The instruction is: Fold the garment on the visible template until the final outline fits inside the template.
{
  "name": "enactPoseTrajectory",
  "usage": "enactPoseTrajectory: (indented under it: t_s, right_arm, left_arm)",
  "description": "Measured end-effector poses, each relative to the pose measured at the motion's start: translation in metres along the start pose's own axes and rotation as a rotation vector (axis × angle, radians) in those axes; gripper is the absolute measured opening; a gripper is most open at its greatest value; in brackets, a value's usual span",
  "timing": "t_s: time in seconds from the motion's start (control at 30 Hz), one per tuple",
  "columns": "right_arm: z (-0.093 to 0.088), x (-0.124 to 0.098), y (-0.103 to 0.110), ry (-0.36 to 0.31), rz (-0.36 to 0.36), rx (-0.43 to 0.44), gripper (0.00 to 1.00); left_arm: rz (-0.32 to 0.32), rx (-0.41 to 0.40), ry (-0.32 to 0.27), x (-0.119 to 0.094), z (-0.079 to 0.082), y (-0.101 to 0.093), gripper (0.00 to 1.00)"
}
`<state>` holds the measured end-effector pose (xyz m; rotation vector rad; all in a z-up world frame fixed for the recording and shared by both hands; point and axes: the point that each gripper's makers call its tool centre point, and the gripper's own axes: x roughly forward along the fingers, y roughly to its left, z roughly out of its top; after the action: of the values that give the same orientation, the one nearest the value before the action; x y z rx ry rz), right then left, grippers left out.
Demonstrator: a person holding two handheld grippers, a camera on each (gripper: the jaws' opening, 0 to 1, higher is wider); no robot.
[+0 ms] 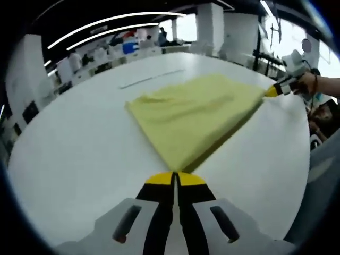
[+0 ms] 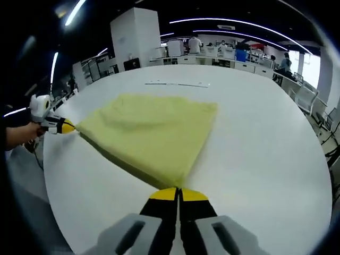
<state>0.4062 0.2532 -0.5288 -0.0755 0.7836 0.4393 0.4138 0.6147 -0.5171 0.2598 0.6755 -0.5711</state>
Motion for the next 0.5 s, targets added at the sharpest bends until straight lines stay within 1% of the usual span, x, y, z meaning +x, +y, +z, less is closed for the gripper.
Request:
enactPoseTrajectory:
  t_s: [0.1,0.33,0.4,0.5]
  right_arm:
    - [-0.004,-0.003,0.005,0.008,0.006,-0.003,0.00]
    - [-0.013,-0.009,0.013,0.015,0.019,0.002,0.00]
    - [-0.016,-0.011,0.015,0.018,0.021,0.005,0.00]
    - [-0.020,-0.014,0.018,0.022,0.025,0.009,0.00]
  left_arm:
    - [-0.004,-0.010,0.003,-0.004,-0.001,0.001,0.00]
    - [-0.004,-0.019,0.030,-0.010,-0.010,-0.002,0.00]
    - [-0.010,-0.053,0.038,-0.012,-0.013,-0.004,0.00]
    - [-0.009,-0.078,0.042,-0.015,-0.015,-0.004,0.00]
